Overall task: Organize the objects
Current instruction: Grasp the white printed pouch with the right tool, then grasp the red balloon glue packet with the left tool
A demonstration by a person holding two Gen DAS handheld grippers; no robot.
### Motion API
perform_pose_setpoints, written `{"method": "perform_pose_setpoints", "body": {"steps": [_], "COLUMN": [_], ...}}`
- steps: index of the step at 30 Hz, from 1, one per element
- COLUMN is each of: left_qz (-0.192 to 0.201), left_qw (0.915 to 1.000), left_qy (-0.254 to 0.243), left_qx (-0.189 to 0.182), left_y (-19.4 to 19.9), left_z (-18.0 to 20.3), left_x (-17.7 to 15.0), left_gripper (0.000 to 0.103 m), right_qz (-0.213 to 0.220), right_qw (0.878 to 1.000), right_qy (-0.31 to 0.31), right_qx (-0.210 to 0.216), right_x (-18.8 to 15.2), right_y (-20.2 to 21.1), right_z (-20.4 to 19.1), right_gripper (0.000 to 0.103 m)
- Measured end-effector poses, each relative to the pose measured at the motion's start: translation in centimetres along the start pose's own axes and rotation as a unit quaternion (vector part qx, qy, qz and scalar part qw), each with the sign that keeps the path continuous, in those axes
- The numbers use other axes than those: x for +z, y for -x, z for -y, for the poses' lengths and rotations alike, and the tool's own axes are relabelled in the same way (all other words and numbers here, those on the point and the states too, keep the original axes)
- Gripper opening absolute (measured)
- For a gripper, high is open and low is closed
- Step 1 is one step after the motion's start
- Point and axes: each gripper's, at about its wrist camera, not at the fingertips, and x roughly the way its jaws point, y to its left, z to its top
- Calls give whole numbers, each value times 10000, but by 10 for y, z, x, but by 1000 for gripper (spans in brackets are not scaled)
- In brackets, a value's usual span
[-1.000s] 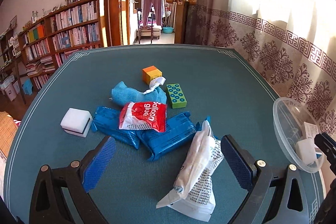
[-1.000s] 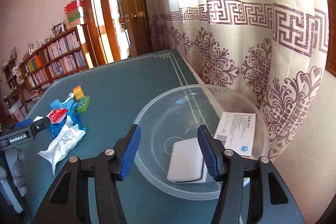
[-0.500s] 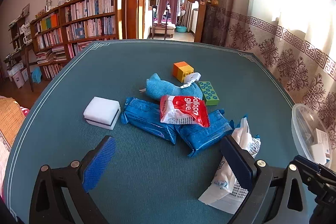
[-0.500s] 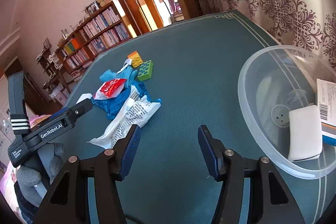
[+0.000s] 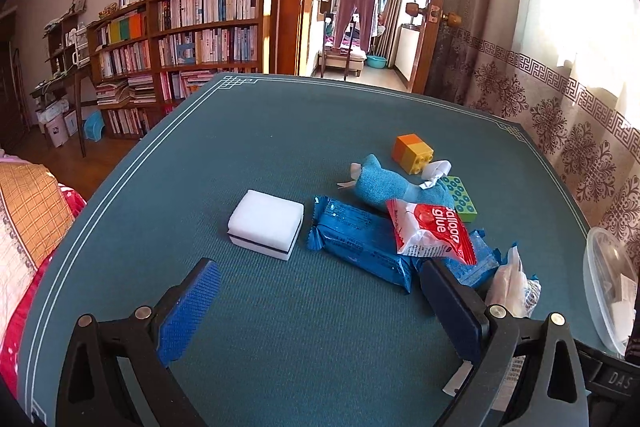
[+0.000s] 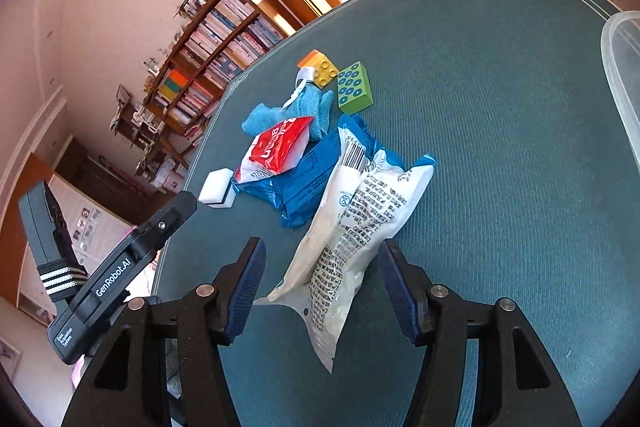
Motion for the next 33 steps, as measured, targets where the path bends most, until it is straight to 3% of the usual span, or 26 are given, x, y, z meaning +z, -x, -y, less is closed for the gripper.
{"method": "perform_pose_setpoints", "body": {"steps": [9, 15, 23, 33], "left_qz": [-70, -140, -153, -313], "left_qw": [10000, 9999, 9998, 9985], "left_qy": [-4, -31, -146, -361], "left_qx": [6, 44, -22, -274], "left_y": [-5, -11, -15, -37], "left_z": [-3, 0, 16, 51], "left_x": [-1, -2, 3, 14], "left_gripper": [102, 102, 102, 102], "right_qz": [-15, 14, 107, 236], "right_qw": [9998, 9980, 9963, 9935], "right_qy": [-74, 508, 693, 900], "right_qx": [-203, -384, -502, -659], "right_x": [10, 9, 8, 2], "right_y": [-23, -28, -15, 5], "right_z": [4, -8, -5, 6], "right_gripper": [60, 60, 48, 46]}}
